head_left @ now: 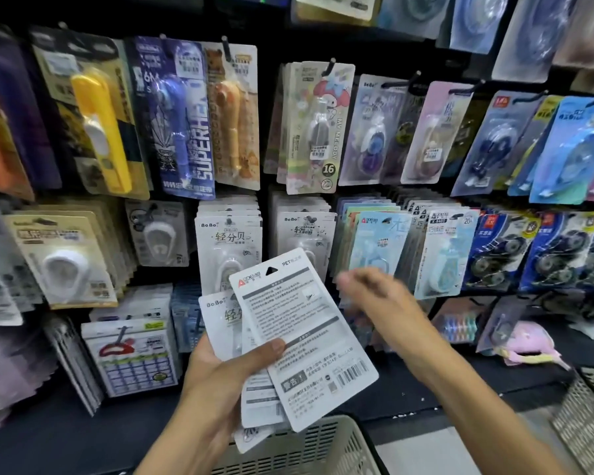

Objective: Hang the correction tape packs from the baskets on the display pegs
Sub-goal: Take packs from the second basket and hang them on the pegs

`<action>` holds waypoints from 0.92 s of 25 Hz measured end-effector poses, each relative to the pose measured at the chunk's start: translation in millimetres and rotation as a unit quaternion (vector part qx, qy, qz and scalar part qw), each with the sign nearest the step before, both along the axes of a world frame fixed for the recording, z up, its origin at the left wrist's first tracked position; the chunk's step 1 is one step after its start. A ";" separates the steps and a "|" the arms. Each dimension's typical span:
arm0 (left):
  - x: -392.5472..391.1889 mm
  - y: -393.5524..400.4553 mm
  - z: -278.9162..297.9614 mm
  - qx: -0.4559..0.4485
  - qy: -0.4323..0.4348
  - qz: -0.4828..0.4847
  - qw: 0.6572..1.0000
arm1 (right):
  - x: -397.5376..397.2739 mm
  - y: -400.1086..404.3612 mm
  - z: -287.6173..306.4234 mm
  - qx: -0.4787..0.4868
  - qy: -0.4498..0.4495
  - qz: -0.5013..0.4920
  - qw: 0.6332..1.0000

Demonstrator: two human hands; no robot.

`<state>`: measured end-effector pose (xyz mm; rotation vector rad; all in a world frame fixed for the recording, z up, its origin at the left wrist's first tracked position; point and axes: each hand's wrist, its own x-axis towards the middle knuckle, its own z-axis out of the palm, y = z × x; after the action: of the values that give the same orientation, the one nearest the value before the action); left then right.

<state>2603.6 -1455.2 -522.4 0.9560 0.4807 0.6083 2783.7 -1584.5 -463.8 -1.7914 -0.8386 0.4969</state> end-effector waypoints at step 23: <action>3.4 7.5 0.8 0.038 -0.028 0.052 0.998 | 44.1 32.5 -4.2 -0.341 -0.405 -0.239 0.814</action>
<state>2607.0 -1447.7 -521.6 0.9883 0.4613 0.7499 2827.8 -1552.1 -468.0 -2.8599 -0.7420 -0.4182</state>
